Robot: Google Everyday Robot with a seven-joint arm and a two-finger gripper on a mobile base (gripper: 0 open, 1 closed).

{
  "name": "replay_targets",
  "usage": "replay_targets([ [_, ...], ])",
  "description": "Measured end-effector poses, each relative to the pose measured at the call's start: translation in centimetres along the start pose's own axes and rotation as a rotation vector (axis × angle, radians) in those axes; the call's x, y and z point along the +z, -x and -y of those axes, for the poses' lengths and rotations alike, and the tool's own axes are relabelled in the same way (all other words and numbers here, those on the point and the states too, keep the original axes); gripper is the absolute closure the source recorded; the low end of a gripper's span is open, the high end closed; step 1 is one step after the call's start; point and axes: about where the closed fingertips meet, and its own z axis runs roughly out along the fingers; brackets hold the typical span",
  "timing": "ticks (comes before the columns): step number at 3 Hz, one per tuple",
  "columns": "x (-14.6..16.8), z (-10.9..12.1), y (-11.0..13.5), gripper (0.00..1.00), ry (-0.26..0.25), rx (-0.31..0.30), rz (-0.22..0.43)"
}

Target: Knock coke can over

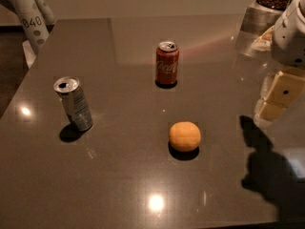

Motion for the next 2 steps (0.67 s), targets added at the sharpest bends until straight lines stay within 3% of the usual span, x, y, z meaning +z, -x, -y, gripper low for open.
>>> replay_targets([
  [1, 0.00, 0.00, 0.00, 0.00, 0.000, 0.000, 0.000],
  [2, 0.78, 0.87, 0.75, 0.00, 0.022, 0.020, 0.062],
])
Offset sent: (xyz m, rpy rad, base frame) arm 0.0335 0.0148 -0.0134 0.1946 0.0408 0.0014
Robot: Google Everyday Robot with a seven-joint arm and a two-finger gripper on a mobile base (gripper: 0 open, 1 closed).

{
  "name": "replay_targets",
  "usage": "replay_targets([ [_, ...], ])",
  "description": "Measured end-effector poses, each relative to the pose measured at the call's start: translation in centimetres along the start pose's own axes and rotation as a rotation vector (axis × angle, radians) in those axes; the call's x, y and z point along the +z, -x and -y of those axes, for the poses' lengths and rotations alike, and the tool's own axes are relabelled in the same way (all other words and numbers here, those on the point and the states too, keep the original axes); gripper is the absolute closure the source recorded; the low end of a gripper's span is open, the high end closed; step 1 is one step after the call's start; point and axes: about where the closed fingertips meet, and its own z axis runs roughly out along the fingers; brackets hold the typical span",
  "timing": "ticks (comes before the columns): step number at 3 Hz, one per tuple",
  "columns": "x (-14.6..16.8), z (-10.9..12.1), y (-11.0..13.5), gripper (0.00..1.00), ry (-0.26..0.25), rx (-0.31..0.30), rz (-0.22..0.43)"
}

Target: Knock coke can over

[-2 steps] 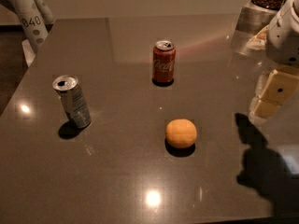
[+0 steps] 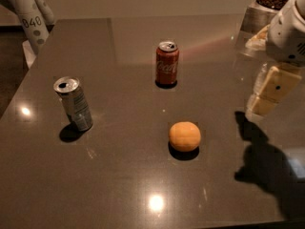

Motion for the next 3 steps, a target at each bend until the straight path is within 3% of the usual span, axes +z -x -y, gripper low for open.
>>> replay_targets([
  [2, 4.2, 4.3, 3.6, 0.00, 0.046, 0.138, 0.207],
  [3, 5.2, 5.8, 5.2, 0.00, 0.023, 0.190, 0.280],
])
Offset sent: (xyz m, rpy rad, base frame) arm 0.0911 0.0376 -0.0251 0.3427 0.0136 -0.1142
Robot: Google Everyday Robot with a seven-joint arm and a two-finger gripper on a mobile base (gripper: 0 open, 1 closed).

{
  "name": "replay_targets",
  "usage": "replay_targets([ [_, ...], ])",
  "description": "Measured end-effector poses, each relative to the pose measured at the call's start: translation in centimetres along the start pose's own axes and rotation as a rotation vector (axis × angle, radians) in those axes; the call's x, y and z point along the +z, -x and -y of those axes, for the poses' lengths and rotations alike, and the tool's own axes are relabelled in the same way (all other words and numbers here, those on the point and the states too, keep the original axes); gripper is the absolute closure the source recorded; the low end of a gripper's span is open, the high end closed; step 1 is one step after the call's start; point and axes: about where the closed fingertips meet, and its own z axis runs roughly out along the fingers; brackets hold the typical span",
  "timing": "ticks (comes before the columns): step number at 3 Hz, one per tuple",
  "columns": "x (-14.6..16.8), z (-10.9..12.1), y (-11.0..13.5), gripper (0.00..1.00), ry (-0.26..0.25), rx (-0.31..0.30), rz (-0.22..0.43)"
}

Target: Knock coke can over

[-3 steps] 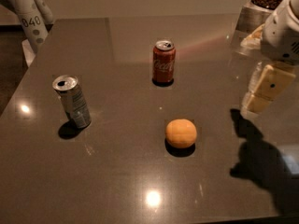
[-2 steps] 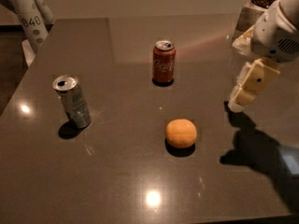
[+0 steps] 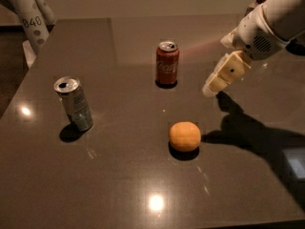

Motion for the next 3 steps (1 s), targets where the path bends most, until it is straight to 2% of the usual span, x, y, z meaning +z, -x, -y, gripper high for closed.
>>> replay_targets([
  [1, 2.2, 1.1, 1.9, 0.00, -0.038, 0.045, 0.065],
  [2, 5.9, 2.6, 4.5, 0.00, -0.070, 0.091, 0.132],
  [3, 7.7, 3.5, 5.9, 0.00, -0.087, 0.112, 0.158],
])
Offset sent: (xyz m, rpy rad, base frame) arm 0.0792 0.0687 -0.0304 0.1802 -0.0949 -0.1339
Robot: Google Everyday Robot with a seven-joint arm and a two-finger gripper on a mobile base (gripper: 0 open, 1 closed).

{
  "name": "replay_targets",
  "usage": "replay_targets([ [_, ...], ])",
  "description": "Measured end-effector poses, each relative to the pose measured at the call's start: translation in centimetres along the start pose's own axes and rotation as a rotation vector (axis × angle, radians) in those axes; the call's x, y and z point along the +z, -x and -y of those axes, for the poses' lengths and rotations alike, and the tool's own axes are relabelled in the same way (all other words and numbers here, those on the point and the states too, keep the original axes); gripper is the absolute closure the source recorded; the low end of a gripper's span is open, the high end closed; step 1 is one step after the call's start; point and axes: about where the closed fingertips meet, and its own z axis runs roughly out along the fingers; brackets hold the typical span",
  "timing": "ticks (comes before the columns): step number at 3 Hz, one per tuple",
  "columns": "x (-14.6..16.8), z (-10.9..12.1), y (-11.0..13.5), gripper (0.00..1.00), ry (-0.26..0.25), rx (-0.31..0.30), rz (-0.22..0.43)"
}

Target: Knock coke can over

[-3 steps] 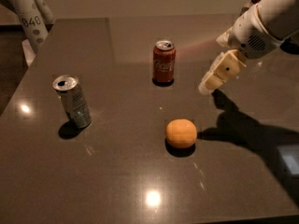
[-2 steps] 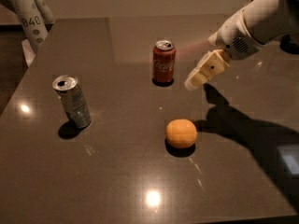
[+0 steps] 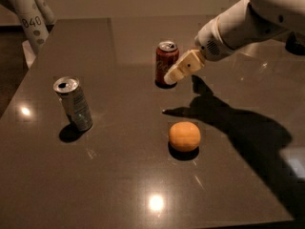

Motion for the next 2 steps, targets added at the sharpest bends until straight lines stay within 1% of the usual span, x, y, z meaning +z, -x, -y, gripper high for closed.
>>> replay_targets([
  [1, 2.0, 0.7, 1.1, 0.00, -0.001, 0.018, 0.018],
  [2, 3.6, 1.0, 2.0, 0.00, 0.012, 0.033, 0.031],
])
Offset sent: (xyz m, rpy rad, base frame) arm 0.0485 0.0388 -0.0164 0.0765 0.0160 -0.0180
